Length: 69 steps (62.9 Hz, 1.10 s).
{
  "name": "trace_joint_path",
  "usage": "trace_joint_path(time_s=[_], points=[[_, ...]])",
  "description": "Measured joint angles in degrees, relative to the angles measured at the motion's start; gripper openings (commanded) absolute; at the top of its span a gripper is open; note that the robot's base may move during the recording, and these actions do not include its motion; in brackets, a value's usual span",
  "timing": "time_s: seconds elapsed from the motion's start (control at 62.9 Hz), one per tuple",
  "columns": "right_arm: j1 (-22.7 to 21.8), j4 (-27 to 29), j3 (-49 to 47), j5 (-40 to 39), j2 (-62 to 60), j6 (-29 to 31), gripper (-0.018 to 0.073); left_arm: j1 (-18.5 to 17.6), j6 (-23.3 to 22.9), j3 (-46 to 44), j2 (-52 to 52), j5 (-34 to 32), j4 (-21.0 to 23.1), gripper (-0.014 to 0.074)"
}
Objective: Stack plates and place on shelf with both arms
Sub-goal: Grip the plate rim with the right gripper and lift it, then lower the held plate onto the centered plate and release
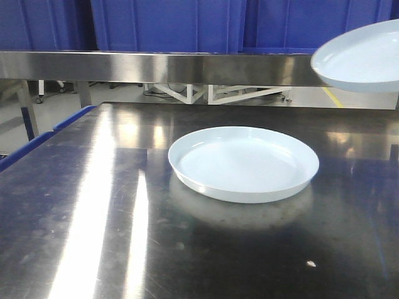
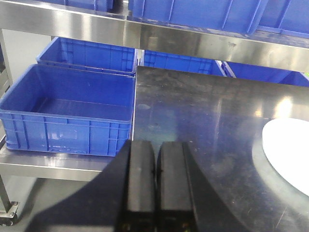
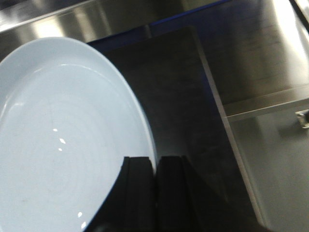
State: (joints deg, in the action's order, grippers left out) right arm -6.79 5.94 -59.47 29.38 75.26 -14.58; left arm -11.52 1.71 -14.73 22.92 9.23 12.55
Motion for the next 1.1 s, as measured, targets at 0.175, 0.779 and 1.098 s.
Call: trace_joint_path(time_s=[0.175, 0.779, 1.098], points=[[7.53, 0.12, 0.0, 0.09, -0.09, 0.0, 0.0057, 0.0, 0.0, 0.0, 0.0, 0.0, -0.1, 0.0087], [25.17, 0.6, 0.0, -3.16, 6.99, 0.0, 0.0057, 0.0, 0.0, 0.0, 0.0, 0.0, -0.1, 0.0087], [25.53, 0.6, 0.0, -3.05, 10.02, 0.0, 0.0057, 0.0, 0.0, 0.0, 0.0, 0.0, -0.1, 0.0087]])
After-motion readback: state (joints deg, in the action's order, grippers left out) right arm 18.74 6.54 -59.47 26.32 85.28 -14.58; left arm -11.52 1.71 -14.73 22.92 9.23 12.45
